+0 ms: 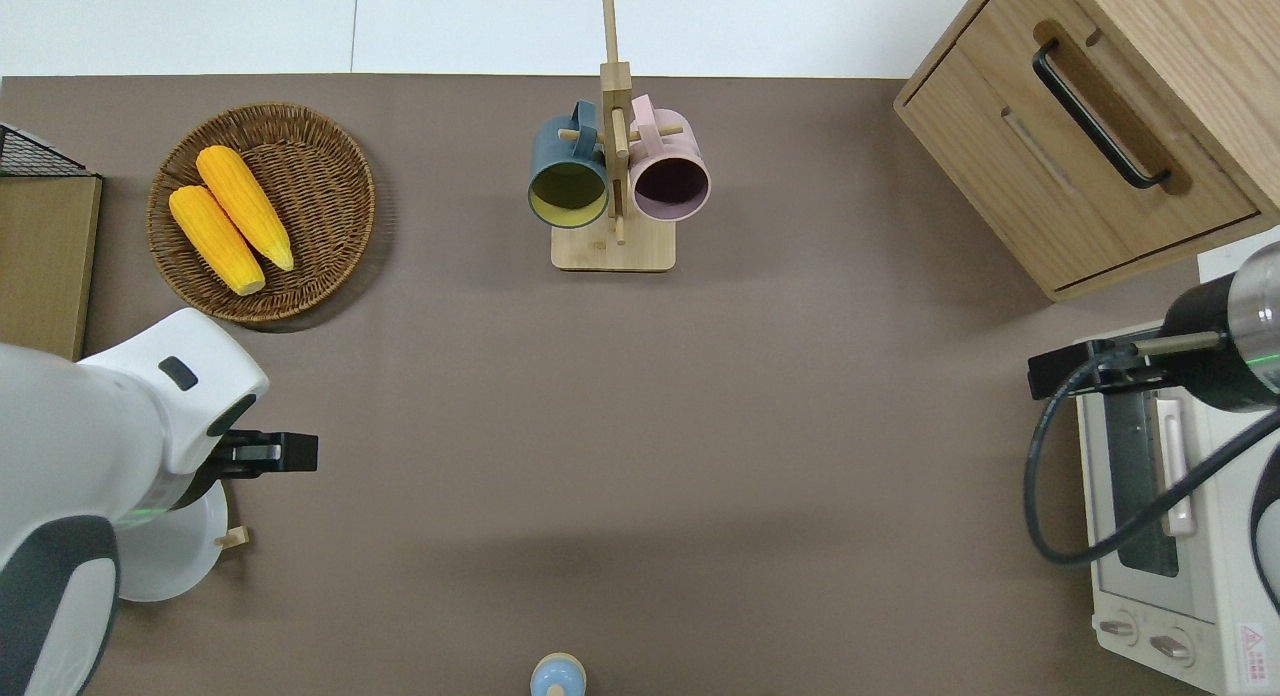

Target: Pick gray plate from table and place it on lower plate rack with left arm

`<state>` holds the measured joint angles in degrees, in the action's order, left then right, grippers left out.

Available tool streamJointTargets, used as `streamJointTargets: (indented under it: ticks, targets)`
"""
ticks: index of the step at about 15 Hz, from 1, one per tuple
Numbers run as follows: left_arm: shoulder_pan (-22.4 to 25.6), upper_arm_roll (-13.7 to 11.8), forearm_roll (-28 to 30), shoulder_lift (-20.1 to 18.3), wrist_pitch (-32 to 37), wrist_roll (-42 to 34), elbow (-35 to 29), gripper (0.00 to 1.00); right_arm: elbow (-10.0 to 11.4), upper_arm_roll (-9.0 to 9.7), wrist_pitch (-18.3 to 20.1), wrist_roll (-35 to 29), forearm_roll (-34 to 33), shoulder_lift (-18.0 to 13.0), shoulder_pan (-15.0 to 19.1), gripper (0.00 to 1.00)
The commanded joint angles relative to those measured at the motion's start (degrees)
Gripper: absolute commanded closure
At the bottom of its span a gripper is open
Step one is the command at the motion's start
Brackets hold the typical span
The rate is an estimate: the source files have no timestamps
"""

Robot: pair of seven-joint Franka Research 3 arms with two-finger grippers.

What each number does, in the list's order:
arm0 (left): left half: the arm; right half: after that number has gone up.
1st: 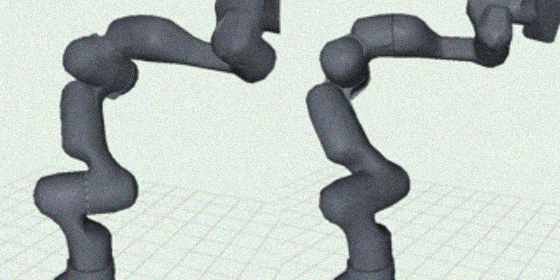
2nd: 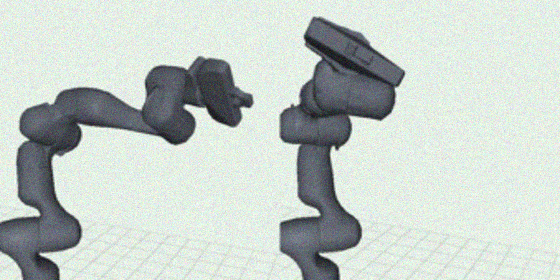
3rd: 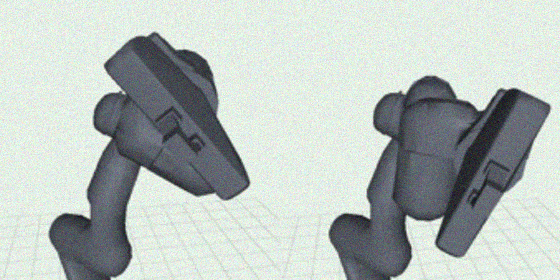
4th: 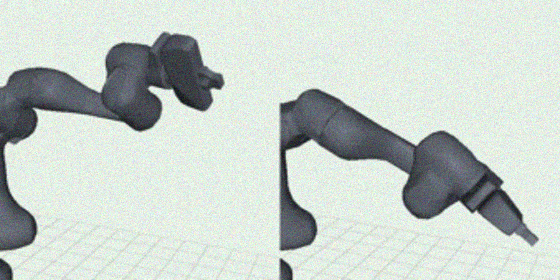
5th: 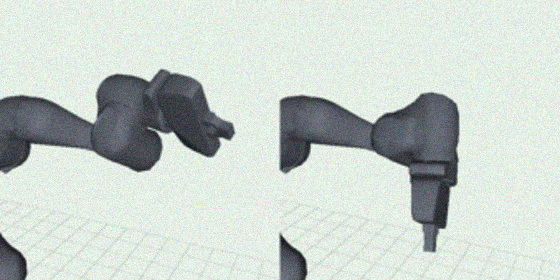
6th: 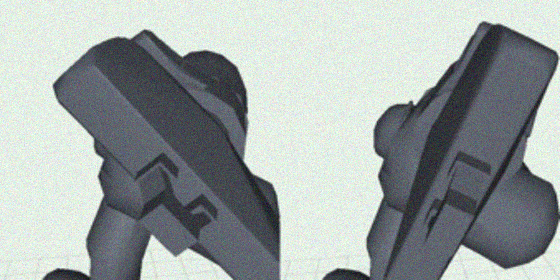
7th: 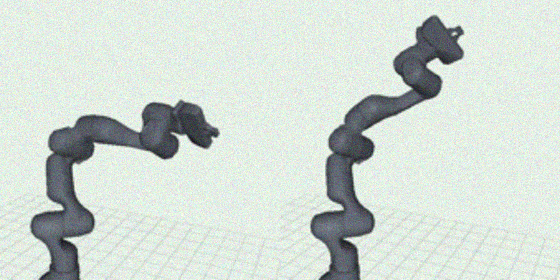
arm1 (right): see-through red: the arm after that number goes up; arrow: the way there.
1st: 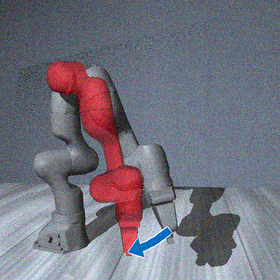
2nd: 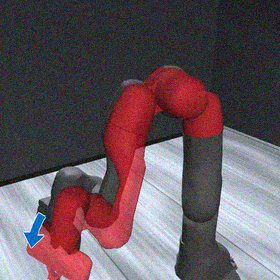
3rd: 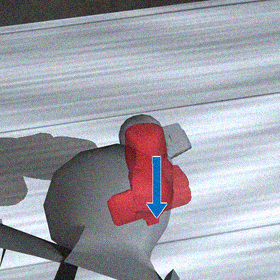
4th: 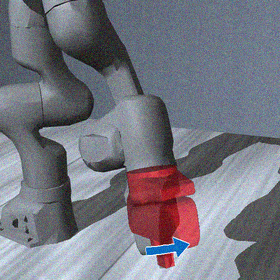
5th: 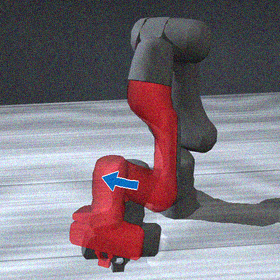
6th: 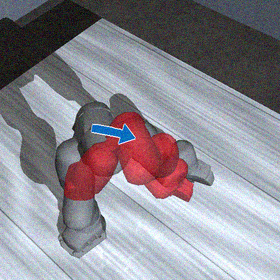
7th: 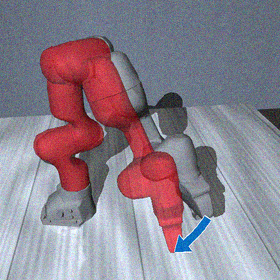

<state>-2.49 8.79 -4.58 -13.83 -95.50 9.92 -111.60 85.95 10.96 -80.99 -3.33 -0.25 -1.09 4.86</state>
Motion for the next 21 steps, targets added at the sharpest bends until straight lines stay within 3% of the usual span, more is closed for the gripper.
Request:
streamJointTargets:
  ticks: [1, 7, 12, 21]
  targets:
    - [0.29, -1.41, 3.61, 0.04, 4.09, -2.44, 2.52, 0.0, -0.35, 0.38, 0.83, -0.01, 0.43, -0.14, 0.41, 0.013]
    - [-0.15, -1.24, 4.67, -0.05, 5.67, -2.62, 3.84, 0.0, -0.35, 0.38, 0.83, -0.01, 0.43, -0.14, 0.41, 0.011]
    - [0.2, -1.67, 4.67, -0.05, 8.75, -8.32, 7.53, 0.0, -0.35, 0.29, 0.83, -0.01, 0.43, -0.14, 0.41, 0.011]
    - [0.2, -1.41, 4.67, -0.4, 8.84, -8.51, 7.62, 0.0, -0.35, 0.38, 0.83, 0.08, 0.43, -0.14, 0.41, 0.011]
